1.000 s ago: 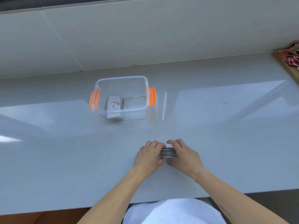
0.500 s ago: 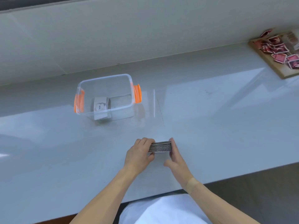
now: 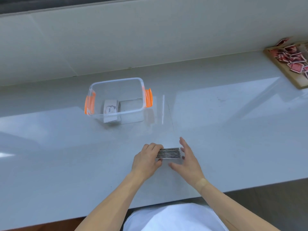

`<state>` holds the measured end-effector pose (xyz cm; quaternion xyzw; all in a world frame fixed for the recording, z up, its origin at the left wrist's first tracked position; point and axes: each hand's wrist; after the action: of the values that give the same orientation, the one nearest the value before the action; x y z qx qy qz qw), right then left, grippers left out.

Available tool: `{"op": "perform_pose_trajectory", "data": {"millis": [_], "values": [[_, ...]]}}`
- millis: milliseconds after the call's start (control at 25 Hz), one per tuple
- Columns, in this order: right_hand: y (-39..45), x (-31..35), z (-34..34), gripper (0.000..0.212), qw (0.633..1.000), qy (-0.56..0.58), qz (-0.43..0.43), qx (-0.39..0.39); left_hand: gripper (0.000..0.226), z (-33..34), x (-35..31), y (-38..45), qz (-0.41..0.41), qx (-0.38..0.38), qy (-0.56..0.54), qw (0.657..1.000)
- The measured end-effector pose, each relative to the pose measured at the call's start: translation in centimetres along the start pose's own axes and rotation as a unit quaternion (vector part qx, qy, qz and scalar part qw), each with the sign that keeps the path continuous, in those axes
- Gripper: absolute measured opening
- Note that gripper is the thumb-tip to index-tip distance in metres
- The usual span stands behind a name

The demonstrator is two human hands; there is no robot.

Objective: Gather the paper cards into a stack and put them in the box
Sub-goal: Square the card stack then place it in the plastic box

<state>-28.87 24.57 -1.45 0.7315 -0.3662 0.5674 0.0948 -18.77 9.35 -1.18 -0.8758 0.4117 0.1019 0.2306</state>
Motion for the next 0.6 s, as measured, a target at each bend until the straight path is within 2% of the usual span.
{"op": "perform_pose_trajectory", "data": {"millis": [80, 160, 240, 360, 440, 520, 600], "values": [[1.3, 0.4, -0.7, 0.076, 0.977, -0.198, -0.072, 0.024, 0.037, 0.0, 0.0, 0.0, 0.002, -0.004, -0.002, 1.0], [2.3, 0.5, -1.1, 0.047, 0.942, -0.304, -0.123, 0.067, 0.037, -0.2, 0.1, 0.1, 0.003, 0.001, -0.01, 1.0], [2.8, 0.6, -1.2, 0.034, 0.928, -0.335, -0.147, 0.075, 0.038, -0.6, 0.6, 0.2, -0.011, 0.008, -0.019, 1.0], [2.9, 0.5, -1.1, 0.033, 0.913, -0.357, -0.192, 0.056, 0.036, -1.2, 1.6, 0.3, -0.039, 0.006, -0.048, 0.998], [2.8, 0.5, -0.8, 0.033, 0.904, -0.366, -0.217, 0.043, 0.034, -1.3, 2.2, 0.1, -0.037, -0.023, -0.07, 0.997], [2.9, 0.5, -0.3, 0.034, 0.904, -0.364, -0.217, 0.056, 0.035, -1.2, 2.7, 0.0, -0.035, -0.026, -0.071, 0.997], [3.0, 0.4, 0.1, 0.034, 0.909, -0.357, -0.196, 0.092, 0.037, -1.0, 3.0, -0.1, -0.043, 0.003, -0.051, 0.998]]}}
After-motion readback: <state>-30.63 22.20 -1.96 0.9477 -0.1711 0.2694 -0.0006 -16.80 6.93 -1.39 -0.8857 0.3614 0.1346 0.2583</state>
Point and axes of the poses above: each hand's wrist, its own y-axis towards the middle knuckle, its own z-axis out of the palm, x = y × z, and after that the axes turned 10 degrees about -z, right-handed
